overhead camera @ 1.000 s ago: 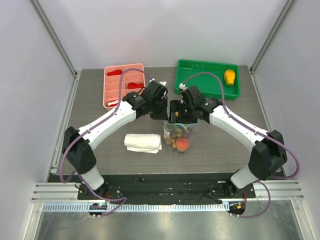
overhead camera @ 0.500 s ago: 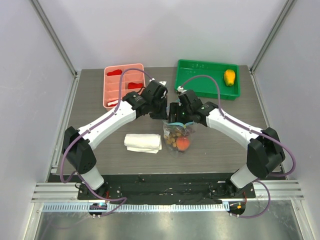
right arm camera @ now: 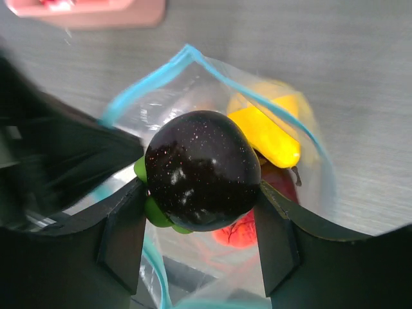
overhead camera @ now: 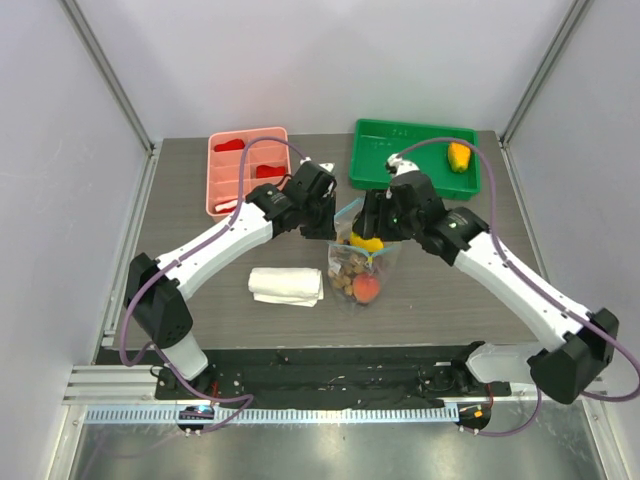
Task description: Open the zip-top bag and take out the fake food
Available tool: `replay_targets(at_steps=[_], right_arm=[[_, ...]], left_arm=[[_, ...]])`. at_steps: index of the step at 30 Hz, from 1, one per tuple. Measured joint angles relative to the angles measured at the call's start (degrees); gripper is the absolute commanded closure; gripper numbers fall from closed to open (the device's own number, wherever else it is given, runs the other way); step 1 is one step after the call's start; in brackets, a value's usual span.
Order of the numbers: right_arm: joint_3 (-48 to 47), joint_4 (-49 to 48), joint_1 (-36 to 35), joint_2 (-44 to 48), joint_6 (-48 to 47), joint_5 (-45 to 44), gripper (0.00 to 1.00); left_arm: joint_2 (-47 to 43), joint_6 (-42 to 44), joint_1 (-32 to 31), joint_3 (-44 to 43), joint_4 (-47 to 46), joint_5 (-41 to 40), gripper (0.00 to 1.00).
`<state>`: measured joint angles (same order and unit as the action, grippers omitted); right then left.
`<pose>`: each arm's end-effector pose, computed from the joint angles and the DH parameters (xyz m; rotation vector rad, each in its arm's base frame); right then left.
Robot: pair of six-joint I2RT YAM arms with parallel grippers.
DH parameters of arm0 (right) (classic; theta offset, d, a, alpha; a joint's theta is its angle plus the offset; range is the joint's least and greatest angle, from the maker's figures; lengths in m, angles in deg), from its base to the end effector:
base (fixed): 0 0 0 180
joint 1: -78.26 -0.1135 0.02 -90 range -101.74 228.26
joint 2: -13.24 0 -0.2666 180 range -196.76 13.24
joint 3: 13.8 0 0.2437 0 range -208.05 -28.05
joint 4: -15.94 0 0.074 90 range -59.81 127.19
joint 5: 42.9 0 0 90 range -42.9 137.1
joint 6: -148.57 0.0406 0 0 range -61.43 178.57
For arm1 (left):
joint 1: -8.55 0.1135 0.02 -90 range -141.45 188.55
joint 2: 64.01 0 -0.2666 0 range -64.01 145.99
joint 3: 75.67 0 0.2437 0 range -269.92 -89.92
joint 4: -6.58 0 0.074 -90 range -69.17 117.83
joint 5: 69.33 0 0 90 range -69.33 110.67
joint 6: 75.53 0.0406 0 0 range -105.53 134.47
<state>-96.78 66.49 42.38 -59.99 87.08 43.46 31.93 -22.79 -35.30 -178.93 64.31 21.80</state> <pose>0.2202 0.1561 0.3352 -0.1161 2.3318 0.5067 0.2607 -0.2516 0.3214 0.1562 2.5553 -0.6183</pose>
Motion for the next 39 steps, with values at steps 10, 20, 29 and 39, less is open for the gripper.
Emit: replay_targets(at_steps=[10, 20, 29, 39], right_arm=[[-23.5, 4.7, 6.3, -5.2, -1.8, -5.3, 0.99], [-35.0, 4.2, 22.8, -27.2, -1.4, -11.3, 0.99], [-38.4, 6.4, 33.8, -46.1, -0.8, -12.9, 0.97], [-47.0, 7.5, 37.5, -52.7, -3.7, -13.6, 0.75]], left_arm=[[0.0, 0.0, 0.0, 0.0, 0.0, 0.4, 1.0], [0.0, 0.4, 0.0, -0.3, 0.1, 1.4, 1.0], [0.0, 0.5, 0.0, -1.2, 0.1, 2.1, 1.0], [0.0, 0.6, 0.0, -1.6, 0.2, 2.8, 1.0]])
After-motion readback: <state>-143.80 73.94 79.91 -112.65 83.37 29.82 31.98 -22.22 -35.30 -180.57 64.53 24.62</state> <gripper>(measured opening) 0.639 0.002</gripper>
